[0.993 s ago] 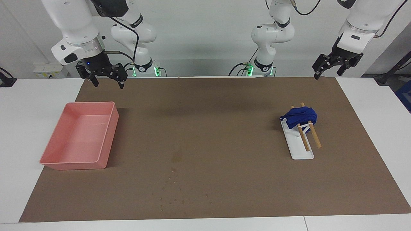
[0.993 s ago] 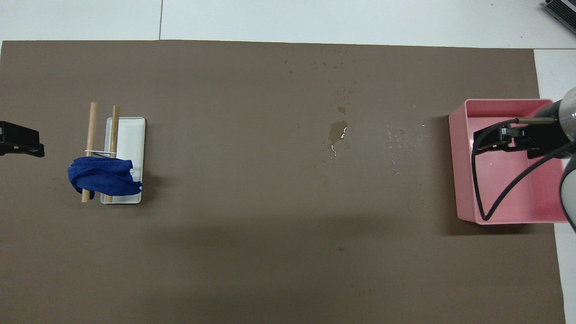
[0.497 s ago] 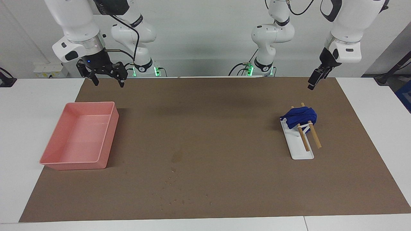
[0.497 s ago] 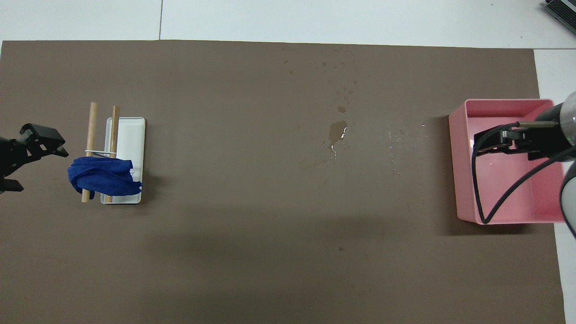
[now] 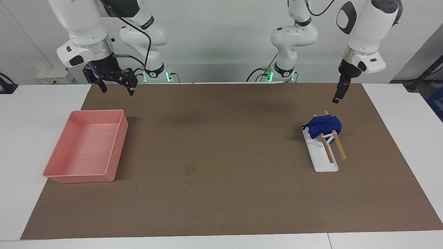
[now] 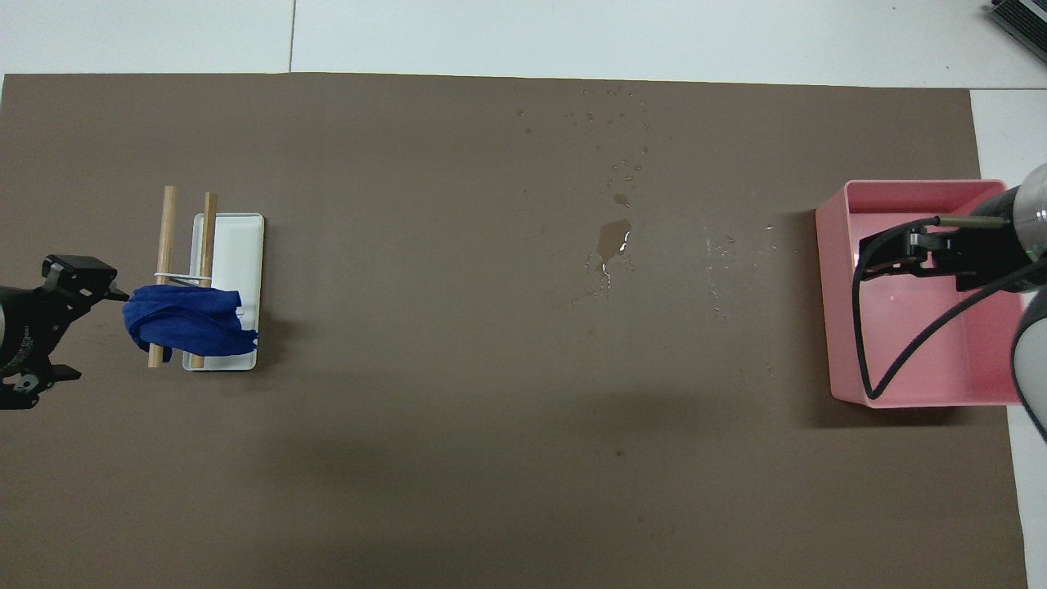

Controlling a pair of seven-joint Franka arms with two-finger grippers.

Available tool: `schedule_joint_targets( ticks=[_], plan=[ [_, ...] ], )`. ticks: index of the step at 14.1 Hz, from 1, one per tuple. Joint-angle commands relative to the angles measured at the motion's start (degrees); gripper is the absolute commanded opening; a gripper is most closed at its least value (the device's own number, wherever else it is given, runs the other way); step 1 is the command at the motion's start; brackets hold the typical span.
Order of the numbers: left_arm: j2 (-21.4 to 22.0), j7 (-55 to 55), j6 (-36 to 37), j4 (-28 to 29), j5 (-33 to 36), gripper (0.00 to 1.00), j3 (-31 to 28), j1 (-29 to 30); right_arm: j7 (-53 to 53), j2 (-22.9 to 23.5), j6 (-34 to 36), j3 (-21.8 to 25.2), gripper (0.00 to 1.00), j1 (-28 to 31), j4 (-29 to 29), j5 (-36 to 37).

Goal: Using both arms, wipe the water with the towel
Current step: 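Move the left gripper to the blue towel and close on it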

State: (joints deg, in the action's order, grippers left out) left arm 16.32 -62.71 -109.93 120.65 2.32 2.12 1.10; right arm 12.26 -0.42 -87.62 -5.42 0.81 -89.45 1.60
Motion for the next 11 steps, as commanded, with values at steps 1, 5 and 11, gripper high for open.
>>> schedule_joint_targets(
  ticks=[1, 5, 11],
  plan=[
    [2.5, -9.4, -7.5, 6.8, -0.4, 1.00, 0.2, 0.3, 0.9, -1.7, -1.2, -0.3, 1.00, 0.0, -2.3, 0.8],
    [1.7, -14.5, -13.0, 9.0, -0.4, 1.00, 0.2, -0.1, 1.5, -2.2, -1.2, -0.2, 1.00, 0.0, -3.3, 0.7],
    [-4.5, -14.5, -18.3, 9.2, -0.4, 1.00, 0.2, -0.4, 1.5, -2.5, -1.5, -0.2, 1.00, 0.0, -3.8, 0.7]
  ],
)
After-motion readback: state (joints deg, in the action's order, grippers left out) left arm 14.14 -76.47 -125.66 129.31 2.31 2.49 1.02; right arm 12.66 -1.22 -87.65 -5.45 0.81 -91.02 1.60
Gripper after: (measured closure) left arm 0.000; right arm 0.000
